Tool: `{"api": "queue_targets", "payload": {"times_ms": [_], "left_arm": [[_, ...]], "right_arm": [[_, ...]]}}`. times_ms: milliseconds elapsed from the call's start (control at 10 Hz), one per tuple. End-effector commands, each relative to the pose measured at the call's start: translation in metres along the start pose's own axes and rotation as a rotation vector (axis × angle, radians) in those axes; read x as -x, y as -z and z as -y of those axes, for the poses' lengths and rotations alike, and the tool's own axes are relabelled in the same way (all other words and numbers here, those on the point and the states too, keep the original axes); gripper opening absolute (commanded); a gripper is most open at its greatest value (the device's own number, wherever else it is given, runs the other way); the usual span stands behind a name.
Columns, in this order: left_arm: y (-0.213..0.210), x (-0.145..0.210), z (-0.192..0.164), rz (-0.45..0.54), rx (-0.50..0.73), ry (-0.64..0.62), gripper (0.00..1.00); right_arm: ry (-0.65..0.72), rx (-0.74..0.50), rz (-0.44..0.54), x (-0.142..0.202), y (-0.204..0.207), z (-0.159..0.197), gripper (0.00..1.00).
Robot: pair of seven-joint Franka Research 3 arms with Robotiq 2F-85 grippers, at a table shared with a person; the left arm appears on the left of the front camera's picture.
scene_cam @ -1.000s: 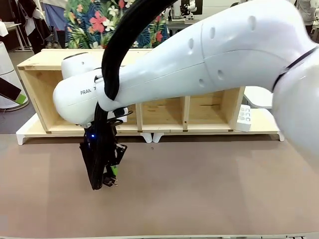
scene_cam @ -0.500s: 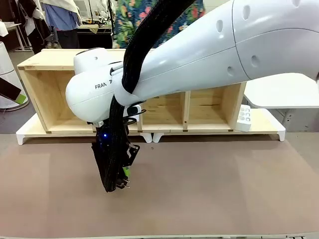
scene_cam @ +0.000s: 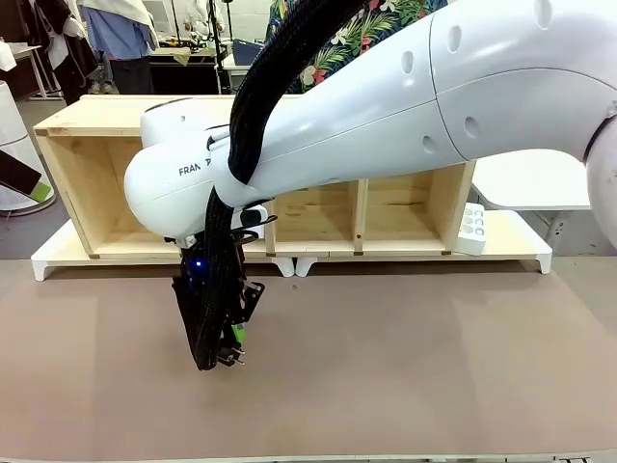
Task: Perform cable management.
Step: Pull the grasped Power Cable to the location of the Power Strip.
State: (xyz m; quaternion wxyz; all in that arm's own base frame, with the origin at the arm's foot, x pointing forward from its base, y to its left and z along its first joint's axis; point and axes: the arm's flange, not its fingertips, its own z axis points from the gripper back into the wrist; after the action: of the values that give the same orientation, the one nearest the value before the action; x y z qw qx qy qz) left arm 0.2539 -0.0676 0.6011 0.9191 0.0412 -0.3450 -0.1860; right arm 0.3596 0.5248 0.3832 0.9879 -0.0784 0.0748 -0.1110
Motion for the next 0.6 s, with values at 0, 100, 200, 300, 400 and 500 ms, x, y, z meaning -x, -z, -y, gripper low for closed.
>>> {"api": "queue_targets", "payload": {"times_ms": [0,100,200,300,400,500], "left_arm": [[-0.001,0.0,-0.001,0.006,0.0,0.011,1.0],[-0.001,0.0,-0.001,0.006,0.0,0.011,1.0],[-0.001,0.0,-0.001,0.006,0.0,0.011,1.0],[-0.001,0.0,-0.001,0.006,0.0,0.011,1.0],[-0.001,0.0,-0.001,0.006,0.0,0.011,1.0],[-0.001,0.0,-0.001,0.006,0.0,0.011,1.0]], "right_arm": [[0.0,0.001,-0.001,0.0,0.001,0.0,0.15],[-0.034,0.045,0.002,0.01,0.004,0.002,0.15],[-0.04,0.067,0.003,0.018,0.007,0.018,0.15],[-0.043,0.076,-0.016,0.028,0.009,0.043,0.15],[-0.034,0.084,-0.028,0.035,0.011,0.064,0.15],[-0.006,0.086,-0.03,0.04,0.013,0.084,0.15]]}}
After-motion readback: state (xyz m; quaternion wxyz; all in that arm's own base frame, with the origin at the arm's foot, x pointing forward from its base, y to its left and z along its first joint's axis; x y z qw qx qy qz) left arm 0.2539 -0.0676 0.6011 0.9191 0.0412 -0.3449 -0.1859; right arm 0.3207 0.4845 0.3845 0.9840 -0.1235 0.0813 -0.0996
